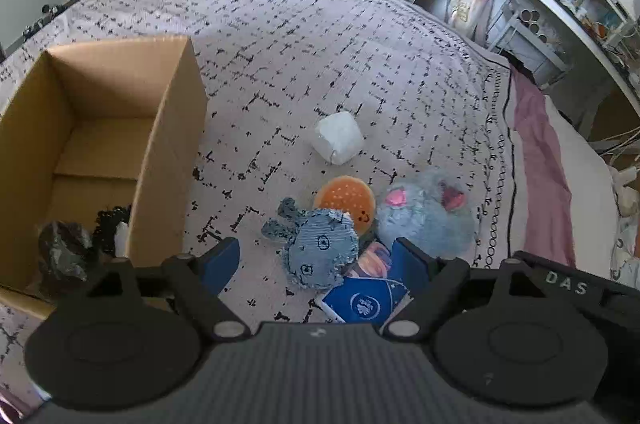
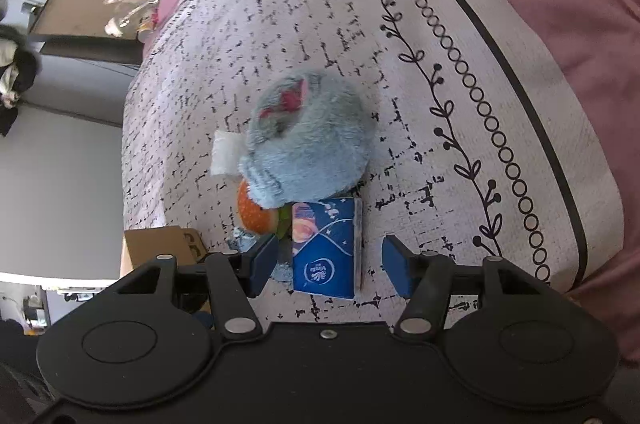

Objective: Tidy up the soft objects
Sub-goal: 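Grasp the blue plush toy with the left tool while the right grasps the tissue pack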

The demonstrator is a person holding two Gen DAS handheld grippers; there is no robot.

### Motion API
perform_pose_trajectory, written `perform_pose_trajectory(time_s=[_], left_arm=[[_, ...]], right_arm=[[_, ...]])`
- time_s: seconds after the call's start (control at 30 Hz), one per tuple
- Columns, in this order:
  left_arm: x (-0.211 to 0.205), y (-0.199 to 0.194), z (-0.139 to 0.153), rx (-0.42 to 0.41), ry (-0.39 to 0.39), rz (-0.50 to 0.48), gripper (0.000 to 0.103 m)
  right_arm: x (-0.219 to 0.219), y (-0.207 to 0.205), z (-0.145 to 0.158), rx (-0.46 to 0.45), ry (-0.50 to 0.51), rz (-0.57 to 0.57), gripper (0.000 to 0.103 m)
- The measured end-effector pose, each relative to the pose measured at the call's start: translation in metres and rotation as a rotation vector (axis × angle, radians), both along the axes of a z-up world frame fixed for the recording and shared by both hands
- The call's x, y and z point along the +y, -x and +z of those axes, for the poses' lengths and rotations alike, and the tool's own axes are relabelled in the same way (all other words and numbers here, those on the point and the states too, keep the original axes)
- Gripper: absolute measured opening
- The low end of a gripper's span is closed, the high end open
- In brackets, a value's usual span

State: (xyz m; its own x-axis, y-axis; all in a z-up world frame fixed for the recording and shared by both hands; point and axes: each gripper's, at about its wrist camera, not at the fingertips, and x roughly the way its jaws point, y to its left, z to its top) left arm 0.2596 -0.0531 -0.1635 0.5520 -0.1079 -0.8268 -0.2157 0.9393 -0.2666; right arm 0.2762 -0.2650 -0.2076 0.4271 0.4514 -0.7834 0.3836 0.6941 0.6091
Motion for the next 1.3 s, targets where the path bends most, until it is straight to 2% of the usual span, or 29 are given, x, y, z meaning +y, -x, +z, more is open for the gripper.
perform_pose_trajectory(time_s=[0.47,0.53,0.57,0.6,0.7,0.87,1.0,1.3], left_arm=[[-0.005,-0.025,-0.038,0.043,-0.01,-0.014,0.079],[-0.004,-0.028,-0.041,0.041,-0.003,-0.014,0.073],[-0.003,-0.028,-0.043,0.039,0.004,-0.013,0.064],[-0.002,-0.029,-0.045,0.04,0.011,-0.012,0.051],[0.001,-0.029,-0.049,0.04,0.035,-0.012,0.037],[0.007,-0.025,-0.043,0.02,0.052,0.003,0.027],[0.013,-0.022,-0.033,0.004,0.077,0.006,0.02],[0.02,-0.01,-0.016,-0.037,0.101,0.017,0.018]], right_arm=[[-0.002,-0.011,-0.021,0.046,-0.015,-0.037,0.058],[0.001,-0.014,-0.024,0.055,-0.014,-0.028,0.058],[0.003,-0.016,-0.026,0.059,-0.014,-0.024,0.058],[0.005,-0.018,-0.027,0.062,-0.014,-0.02,0.058],[0.009,-0.021,-0.03,0.066,-0.013,-0.006,0.058],[0.017,-0.025,-0.031,0.061,0.001,0.017,0.057],[0.024,-0.028,-0.032,0.061,-0.008,0.038,0.052],[0.037,-0.031,-0.032,0.051,0.049,0.077,0.05]])
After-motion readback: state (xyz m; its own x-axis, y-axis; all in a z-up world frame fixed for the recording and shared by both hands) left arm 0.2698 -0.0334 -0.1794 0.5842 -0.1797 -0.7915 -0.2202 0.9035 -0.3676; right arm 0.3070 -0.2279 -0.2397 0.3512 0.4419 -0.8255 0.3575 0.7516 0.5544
